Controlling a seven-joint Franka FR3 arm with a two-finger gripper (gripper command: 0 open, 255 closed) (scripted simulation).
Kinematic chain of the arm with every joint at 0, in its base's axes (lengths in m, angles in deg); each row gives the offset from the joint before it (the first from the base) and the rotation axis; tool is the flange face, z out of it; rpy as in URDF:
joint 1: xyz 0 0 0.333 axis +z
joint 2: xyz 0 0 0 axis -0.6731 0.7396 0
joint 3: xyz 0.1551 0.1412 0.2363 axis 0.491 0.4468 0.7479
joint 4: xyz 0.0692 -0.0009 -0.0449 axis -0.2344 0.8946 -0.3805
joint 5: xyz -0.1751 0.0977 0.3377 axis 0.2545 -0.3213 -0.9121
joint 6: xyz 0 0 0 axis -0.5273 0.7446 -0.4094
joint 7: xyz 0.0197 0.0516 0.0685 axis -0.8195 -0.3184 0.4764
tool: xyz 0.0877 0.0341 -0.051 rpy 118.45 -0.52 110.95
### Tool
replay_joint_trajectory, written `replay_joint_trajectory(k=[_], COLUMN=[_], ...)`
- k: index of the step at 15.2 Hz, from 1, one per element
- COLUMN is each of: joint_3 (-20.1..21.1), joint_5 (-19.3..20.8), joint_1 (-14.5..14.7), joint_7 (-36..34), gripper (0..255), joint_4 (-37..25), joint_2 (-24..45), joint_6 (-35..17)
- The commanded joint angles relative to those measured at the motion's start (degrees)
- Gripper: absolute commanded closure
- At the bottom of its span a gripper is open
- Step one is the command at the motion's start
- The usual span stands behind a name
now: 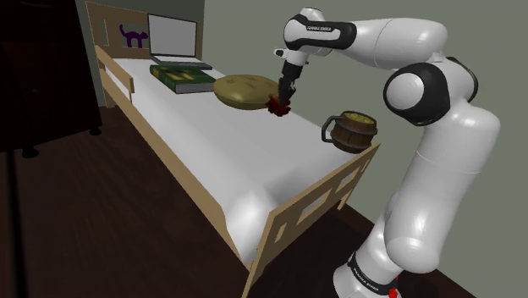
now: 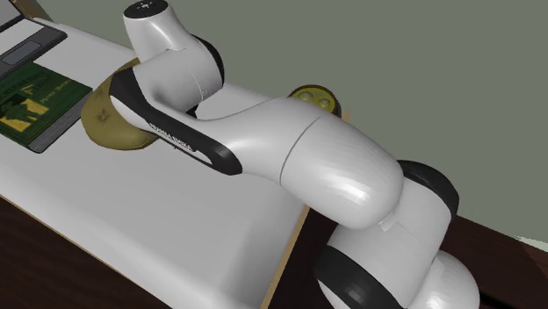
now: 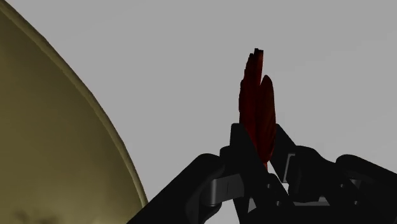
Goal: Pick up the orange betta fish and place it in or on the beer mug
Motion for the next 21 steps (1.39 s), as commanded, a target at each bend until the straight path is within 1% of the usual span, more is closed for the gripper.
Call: replay_joint_trajectory(k=[1, 12, 17, 21], joint_3=[-0.06, -0.44, -0.64, -0.77], joint_5=[-0.17, -1.53, -2.78, -4.22], joint_1=[-0.19, -1.6, -2.84, -4.36], joint_7=[0.02, 0.21, 0.46, 0.7], gripper=[255, 255, 255, 255], joint_4=[-2.02, -13.89, -20.77, -27.41], joint_2=[0.38, 3.02, 5.24, 7.69], joint_6=[1.72, 11.29, 16.24, 20.69])
